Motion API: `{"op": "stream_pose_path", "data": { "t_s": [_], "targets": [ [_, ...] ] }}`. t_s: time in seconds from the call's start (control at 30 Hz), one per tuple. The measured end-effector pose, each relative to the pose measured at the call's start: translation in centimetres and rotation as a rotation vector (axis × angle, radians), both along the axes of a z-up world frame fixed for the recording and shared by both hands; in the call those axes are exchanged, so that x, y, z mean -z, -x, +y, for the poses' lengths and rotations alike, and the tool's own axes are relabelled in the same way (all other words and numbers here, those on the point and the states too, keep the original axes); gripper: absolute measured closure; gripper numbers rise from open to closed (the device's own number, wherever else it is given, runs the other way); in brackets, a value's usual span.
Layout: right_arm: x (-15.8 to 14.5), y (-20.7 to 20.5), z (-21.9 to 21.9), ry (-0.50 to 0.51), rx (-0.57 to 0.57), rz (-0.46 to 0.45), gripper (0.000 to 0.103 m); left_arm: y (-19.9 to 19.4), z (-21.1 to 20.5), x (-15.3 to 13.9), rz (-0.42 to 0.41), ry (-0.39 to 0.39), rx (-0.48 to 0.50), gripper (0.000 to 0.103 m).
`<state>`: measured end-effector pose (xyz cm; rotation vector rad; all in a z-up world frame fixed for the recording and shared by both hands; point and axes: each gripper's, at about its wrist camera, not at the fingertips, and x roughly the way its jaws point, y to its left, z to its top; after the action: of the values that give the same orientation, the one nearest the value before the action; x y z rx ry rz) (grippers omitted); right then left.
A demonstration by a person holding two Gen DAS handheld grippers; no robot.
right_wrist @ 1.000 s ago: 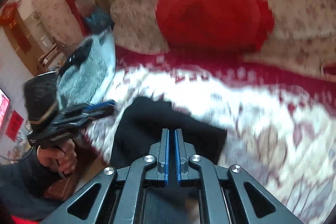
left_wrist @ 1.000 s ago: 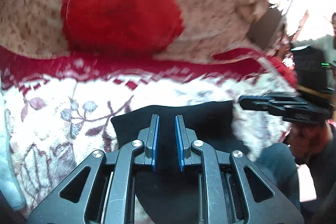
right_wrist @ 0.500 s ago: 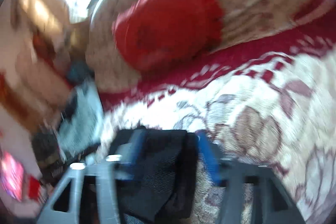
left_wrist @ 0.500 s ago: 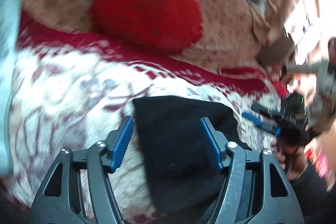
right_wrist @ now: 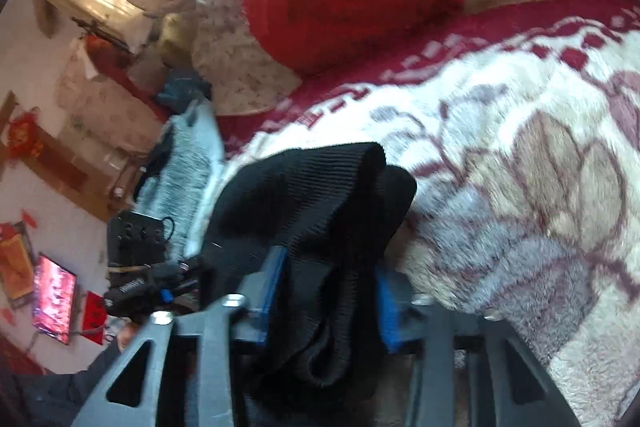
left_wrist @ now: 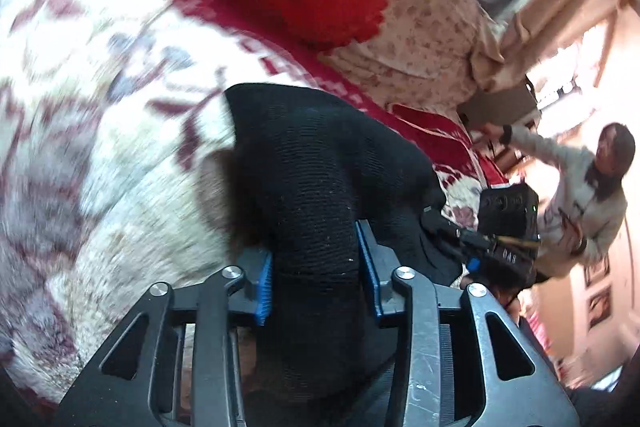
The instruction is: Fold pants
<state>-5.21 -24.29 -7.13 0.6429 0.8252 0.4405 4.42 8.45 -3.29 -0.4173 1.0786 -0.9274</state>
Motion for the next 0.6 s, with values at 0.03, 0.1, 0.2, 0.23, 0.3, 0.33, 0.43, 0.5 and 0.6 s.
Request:
{"op": "stream_pose_path", "data": {
  "t_s": [0.03, 0.1, 0.2, 0.23, 0.3, 0.33, 0.43, 0.5, 0.6],
  "targets": [
    [-0.6, -0.1, -0.3, -0.016, -0.008, -0.027, 0.07, -0.2, -0.6, -0.9, -0.019, 0.007, 0.011, 0.069],
    [-1.7, -0.1, -1.3, -0.023, 0.003, -0.058, 0.07, -1.2, -2.1, -2.2, -0.044, 0.025, 0.02, 0.069],
    [-3.2, -1.7, -4.0, -0.034, 0.032, -0.064, 0.07, -3.7, -5.5, -3.2, -0.085, -0.018, 0.029, 0.067],
    [-3.3, -2.7, -5.0, -0.033, 0.037, -0.047, 0.068, -4.6, -6.6, -2.7, -0.08, -0.045, 0.024, 0.066],
    [-2.3, -4.0, -6.6, -0.032, 0.069, 0.013, 0.063, -6.2, -8.0, -1.2, -0.064, -0.148, 0.009, 0.064],
    [-1.3, -4.6, -7.3, -0.032, 0.098, 0.064, 0.063, -6.6, -8.1, -0.7, -0.056, -0.195, 0.0, 0.064],
    [-0.3, -4.1, -8.9, -0.055, 0.154, 0.125, 0.063, -5.8, -6.9, -2.0, -0.101, -0.177, -0.022, 0.064],
    [-2.4, -2.1, -9.3, 0.043, 0.232, 0.058, 0.063, -3.9, -5.9, -4.0, -0.225, -0.184, -0.046, 0.065],
    [-6.2, 0.8, -7.3, 0.149, 0.203, -0.117, 0.063, -0.5, -5.5, -5.8, -0.387, -0.121, 0.035, 0.065]
  ]
}}
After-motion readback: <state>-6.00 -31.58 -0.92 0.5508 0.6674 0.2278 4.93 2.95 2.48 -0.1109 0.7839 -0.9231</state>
